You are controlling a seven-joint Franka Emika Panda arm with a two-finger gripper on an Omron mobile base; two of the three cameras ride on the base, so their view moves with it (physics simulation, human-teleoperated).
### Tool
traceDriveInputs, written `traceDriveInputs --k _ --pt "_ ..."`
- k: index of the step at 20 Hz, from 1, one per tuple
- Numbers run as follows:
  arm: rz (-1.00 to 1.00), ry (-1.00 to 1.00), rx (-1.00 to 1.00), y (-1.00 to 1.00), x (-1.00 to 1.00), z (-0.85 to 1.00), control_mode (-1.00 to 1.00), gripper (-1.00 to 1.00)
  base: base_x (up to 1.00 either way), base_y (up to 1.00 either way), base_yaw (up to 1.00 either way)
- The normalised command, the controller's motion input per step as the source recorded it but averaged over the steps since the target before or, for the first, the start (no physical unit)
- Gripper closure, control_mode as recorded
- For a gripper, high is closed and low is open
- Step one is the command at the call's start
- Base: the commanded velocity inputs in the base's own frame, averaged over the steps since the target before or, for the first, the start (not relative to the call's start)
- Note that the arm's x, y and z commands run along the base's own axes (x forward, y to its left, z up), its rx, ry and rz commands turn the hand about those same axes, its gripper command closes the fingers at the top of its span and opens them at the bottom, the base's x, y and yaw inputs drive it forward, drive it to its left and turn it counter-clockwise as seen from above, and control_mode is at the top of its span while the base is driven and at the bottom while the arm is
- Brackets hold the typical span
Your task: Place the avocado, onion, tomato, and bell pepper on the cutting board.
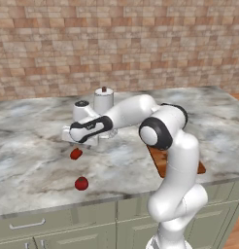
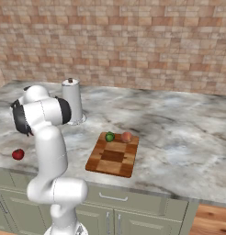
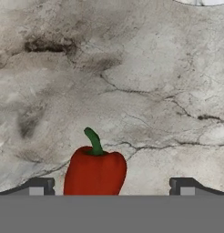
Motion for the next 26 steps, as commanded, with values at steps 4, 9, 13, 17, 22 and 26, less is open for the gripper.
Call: traceDriveInputs --k 4,9,13,17,22,26 --pt "0.00 0.00 0.00 0.09 0.08 -0.06 -1.00 -1.00 0.00 0.00 0.00" --pt "0.00 0.00 0.00 0.05 0.00 0.00 -1.00 -1.00 0.00 0.00 0.00" --pt "0.00 0.00 0.00 0.00 0.00 -0.02 -1.00 -1.00 0.00 0.00 0.00" --pt "0.00 0.00 0.00 0.00 0.00 -0.25 -1.00 -1.00 0.00 0.00 0.00" --pt "0.00 0.00 0.00 0.04 0.00 -0.35 -1.00 -1.00 0.00 0.00 0.00" --pt "0.00 0.00 0.00 0.11 0.00 -0.11 -1.00 -1.00 0.00 0.00 0.00"
